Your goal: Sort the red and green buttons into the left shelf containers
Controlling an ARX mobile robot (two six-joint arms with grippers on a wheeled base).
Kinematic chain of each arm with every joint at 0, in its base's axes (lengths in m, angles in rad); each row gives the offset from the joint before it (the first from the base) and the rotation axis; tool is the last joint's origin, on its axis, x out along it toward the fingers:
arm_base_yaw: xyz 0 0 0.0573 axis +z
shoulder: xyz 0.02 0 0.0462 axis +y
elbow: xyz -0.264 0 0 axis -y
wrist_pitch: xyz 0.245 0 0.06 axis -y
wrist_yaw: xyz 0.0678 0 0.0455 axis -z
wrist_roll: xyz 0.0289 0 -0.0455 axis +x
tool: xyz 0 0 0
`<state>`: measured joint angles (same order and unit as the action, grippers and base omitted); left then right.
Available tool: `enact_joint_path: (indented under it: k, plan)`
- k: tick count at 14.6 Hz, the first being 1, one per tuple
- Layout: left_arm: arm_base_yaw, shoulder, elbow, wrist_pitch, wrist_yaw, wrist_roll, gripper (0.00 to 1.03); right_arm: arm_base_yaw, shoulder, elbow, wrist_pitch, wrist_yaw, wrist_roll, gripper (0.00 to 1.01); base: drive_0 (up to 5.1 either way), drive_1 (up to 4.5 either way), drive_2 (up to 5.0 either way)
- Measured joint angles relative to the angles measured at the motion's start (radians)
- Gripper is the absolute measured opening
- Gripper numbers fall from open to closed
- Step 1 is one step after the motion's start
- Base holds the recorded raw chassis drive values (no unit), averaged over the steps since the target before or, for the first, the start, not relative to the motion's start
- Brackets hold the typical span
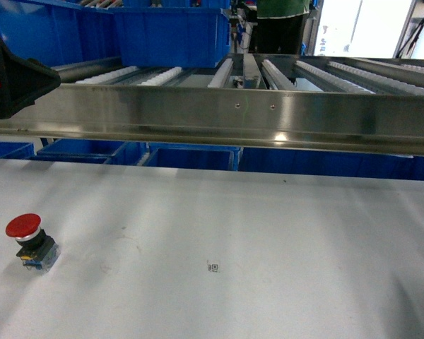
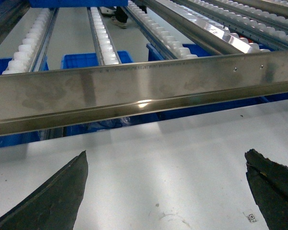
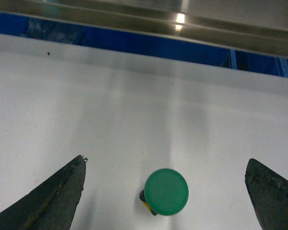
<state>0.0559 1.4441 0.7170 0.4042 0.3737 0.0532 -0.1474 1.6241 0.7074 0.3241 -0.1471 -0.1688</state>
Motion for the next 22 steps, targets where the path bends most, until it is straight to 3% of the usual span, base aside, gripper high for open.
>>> enact_joint_path:
  k: [2, 3, 5, 12, 18, 22]
  plan:
    - [0.0, 0.0, 0.0, 0.0, 0.0, 0.0, 0.98, -0.013, 0.022, 0.0, -0.002, -0.003, -0.011, 0.98, 0.0, 0.0, 0.0]
    - [0.0, 0.0, 0.0, 0.0, 0.0, 0.0, 0.98, -0.043, 0.08, 0.007, -0.022, -0.018, -0.024, 0.98, 0.0, 0.0, 0.0]
    - [0.0, 0.0, 0.0, 0.0, 0.0, 0.0, 0.98, -0.071, 0.142, 0.076, -0.074, -0.078, -0.035, 0.98, 0.0, 0.0, 0.0]
    - [0.0, 0.0, 0.0, 0.0, 0.0, 0.0, 0.98, -0.061, 0.212, 0.095, -0.052, -0.073, -0.061, 0.98, 0.0, 0.0, 0.0]
    - [0.0, 0.0, 0.0, 0.0, 0.0, 0.0, 0.98, -0.035, 0.302, 0.109, -0.005, -0.039, -0.069, 0.98, 0.0, 0.0, 0.0]
    - [0.0, 0.0, 0.0, 0.001, 0.0, 0.0, 0.98, -0.051, 0.373, 0.129, 0.032, -0.037, -0.077, 0.98, 0.0, 0.0, 0.0]
